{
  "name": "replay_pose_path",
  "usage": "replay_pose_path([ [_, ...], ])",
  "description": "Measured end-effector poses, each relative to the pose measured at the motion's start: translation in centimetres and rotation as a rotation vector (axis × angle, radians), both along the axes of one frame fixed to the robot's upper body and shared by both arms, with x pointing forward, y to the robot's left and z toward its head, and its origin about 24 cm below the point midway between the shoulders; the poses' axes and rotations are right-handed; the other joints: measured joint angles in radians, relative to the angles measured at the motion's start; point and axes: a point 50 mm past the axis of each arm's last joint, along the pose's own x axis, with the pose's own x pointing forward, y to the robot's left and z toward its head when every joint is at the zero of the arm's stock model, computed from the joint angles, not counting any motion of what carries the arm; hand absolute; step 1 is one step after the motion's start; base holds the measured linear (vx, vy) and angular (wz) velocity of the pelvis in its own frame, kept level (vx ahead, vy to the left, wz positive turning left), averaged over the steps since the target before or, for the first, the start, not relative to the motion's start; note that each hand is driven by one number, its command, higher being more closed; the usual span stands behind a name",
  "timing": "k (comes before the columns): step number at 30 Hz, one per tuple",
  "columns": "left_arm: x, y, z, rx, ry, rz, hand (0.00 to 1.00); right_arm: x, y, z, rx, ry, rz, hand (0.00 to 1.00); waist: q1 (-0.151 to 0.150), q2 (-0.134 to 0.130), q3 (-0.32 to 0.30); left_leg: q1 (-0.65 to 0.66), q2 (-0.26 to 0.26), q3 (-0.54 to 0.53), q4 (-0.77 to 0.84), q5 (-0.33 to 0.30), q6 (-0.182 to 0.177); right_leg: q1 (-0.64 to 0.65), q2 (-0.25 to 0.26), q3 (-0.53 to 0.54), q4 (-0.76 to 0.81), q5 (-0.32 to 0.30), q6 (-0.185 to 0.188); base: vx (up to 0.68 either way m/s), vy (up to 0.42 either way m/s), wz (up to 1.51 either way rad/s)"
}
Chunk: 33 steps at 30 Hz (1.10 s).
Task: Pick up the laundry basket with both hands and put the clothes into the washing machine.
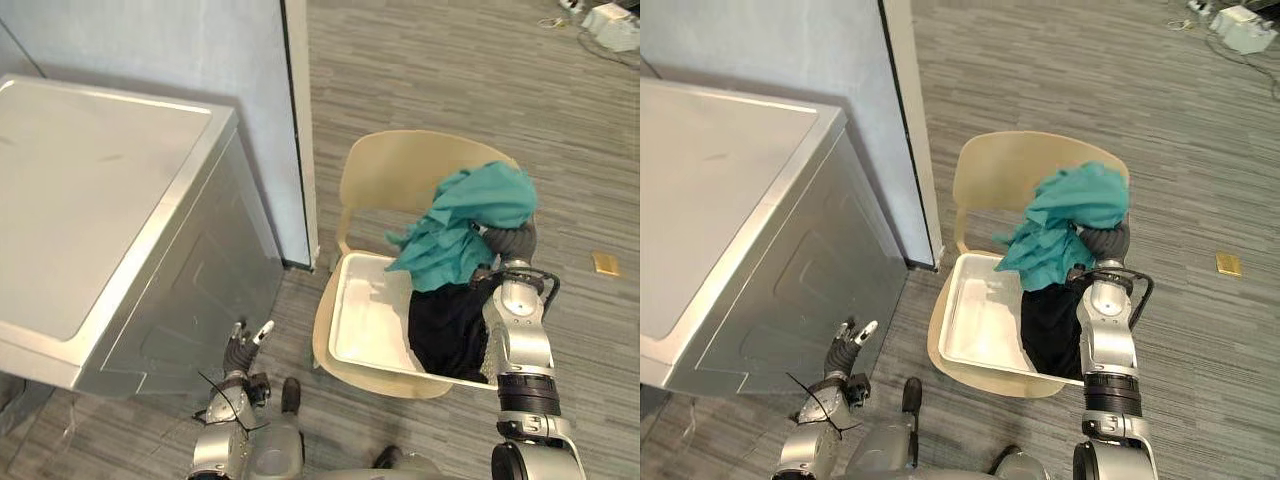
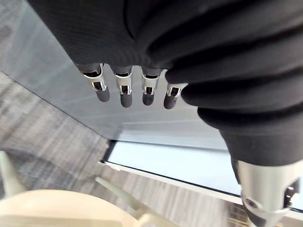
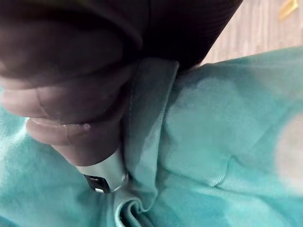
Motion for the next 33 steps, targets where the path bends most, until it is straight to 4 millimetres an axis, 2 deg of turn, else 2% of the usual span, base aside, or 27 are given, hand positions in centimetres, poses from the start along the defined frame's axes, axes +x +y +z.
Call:
replay_pose_path([
  [2,0.5,-0.4,1.3,-0.012,-0.061,0.001,0.00,-0.3,0.3,1.3,-0.002,-0.070,0.024,1.00,-0.001,0.007,-0.018,0.031,0.003,0.018,-0.024,0.000,0.000,0.014,0.011,0.025,-0.028,0.017,0.002,-0.03,-0.009,-0.33],
  [5,1.1,-0.6,3.1,-0.016,-0.150,-0.003,0.00,-0.4,1.0,2.2,0.010,-0.132,0.070,1.00,-0.022,0.021,-0.045,0.066,0.001,0.043,-0.045,-0.001,0.001,0.028,0.020,0.053,-0.052,0.033,0.000,-0.03,0.005,-0.25],
  [9,1.5,-0.7,4.5,-0.014,-0.222,-0.005,0.00,-0.2,2.1,2.1,0.004,-0.127,0.124,1.00,-0.031,0.036,-0.062,0.091,0.010,0.073,-0.045,-0.002,0.002,0.031,0.031,0.099,-0.068,0.048,-0.005,-0.04,-0.008,-0.32],
  [14,1.6,-1.2,4.8,-0.029,-0.236,-0.013,0.00,-0.2,2.2,1.8,0.010,-0.119,0.123,1.00,-0.056,0.044,-0.069,0.124,0.011,0.076,-0.046,-0.002,0.003,0.059,0.031,0.110,-0.074,0.055,-0.007,-0.04,-0.007,-0.08],
  [20,1.9,-2.0,6.1,-0.040,-0.294,-0.042,0.00,-0.6,2.0,0.8,0.006,-0.084,0.117,1.00,-0.054,0.057,-0.086,0.129,0.013,0.071,-0.047,-0.003,0.004,0.066,0.037,0.113,-0.086,0.063,-0.009,-0.05,-0.003,0.00],
  [24,2.1,-2.9,7.2,-0.047,-0.340,-0.086,0.00,-0.6,2.6,0.8,0.019,-0.085,0.156,1.00,-0.055,0.061,-0.106,0.131,0.013,0.073,-0.048,-0.003,0.004,0.067,0.038,0.117,-0.089,0.066,-0.009,0.00,0.000,0.00],
  [27,3.1,-4.4,9.4,-0.054,-0.437,-0.165,0.00,-0.5,3.6,0.8,0.048,-0.097,0.207,1.00,-0.055,0.063,-0.119,0.131,0.015,0.075,-0.048,-0.003,0.004,0.067,0.040,0.120,-0.089,0.069,-0.010,0.00,-0.005,-0.01],
  [30,5.0,-6.2,12.5,-0.063,-0.575,-0.251,0.00,-0.7,5.5,1.8,0.053,-0.143,0.318,1.00,-0.057,0.068,-0.124,0.136,0.017,0.086,-0.048,-0.003,0.004,0.066,0.042,0.133,-0.098,0.080,-0.012,-0.01,-0.010,-0.11],
  [33,5.8,-7.1,14.2,-0.068,-0.647,-0.305,0.00,-0.8,6.7,2.5,0.057,-0.176,0.387,1.00,-0.060,0.069,-0.125,0.141,0.019,0.100,-0.048,-0.003,0.004,0.065,0.044,0.149,-0.108,0.089,-0.013,-0.01,-0.006,-0.18],
])
